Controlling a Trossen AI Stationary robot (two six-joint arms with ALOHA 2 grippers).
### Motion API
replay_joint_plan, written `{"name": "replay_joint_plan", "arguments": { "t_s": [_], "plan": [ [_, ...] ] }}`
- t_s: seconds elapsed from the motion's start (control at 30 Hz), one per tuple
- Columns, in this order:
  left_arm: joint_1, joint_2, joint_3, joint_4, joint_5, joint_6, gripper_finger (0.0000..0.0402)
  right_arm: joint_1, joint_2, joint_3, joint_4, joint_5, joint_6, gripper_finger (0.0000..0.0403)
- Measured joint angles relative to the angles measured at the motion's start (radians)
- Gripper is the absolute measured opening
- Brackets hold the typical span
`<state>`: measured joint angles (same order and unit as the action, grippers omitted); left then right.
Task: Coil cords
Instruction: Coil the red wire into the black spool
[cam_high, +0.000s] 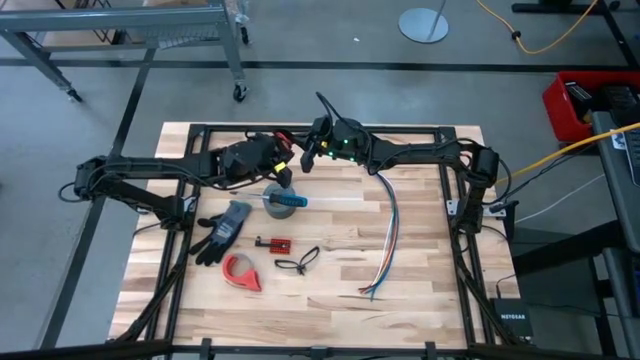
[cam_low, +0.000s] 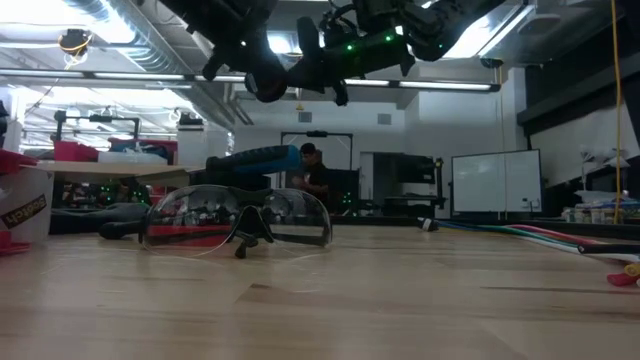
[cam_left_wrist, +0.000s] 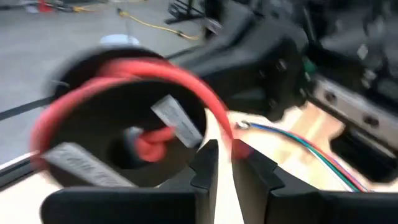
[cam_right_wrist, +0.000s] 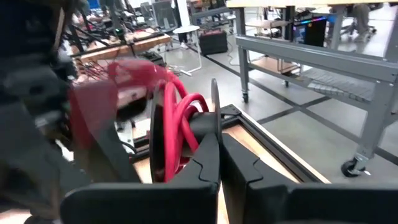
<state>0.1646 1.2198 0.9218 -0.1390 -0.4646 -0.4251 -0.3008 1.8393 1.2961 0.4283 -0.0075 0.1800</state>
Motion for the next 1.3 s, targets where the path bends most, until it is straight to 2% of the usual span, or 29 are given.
{"name": "replay_joint_plan", "arguments": {
  "t_s": [0.1, 0.27, 0.57, 0.77, 0.97, 1.1, 1.3],
  "plan": [
    [0.000, 0.000, 0.000, -0.001, 0.050, 0.007, 0.0051, 0.000, 0.000, 0.000, 0.016, -0.005, 0.000, 0.0001],
    [0.000, 0.000, 0.000, -0.001, 0.051, -0.025, 0.0064, 0.000, 0.000, 0.001, 0.048, -0.015, 0.000, 0.0001],
    [-0.006, -0.036, 0.000, -0.025, 0.059, -0.038, 0.0040, -0.003, 0.000, 0.001, 0.023, -0.019, -0.001, 0.0001],
    [-0.007, -0.114, 0.000, -0.169, 0.059, -0.053, 0.0019, -0.003, -0.001, 0.001, 0.017, -0.021, -0.001, 0.0001],
    [-0.010, -0.198, 0.000, -0.323, 0.062, -0.111, 0.0017, -0.015, -0.004, 0.001, 0.021, -0.054, -0.001, 0.0001],
    [-0.010, -0.238, 0.000, -0.362, 0.062, -0.113, 0.0017, -0.022, -0.005, 0.001, 0.034, -0.064, 0.002, 0.0001],
    [-0.029, -0.232, 0.000, -0.393, 0.080, -0.078, 0.0018, -0.022, -0.006, 0.001, 0.077, -0.088, 0.010, 0.0001]
  ]
}}
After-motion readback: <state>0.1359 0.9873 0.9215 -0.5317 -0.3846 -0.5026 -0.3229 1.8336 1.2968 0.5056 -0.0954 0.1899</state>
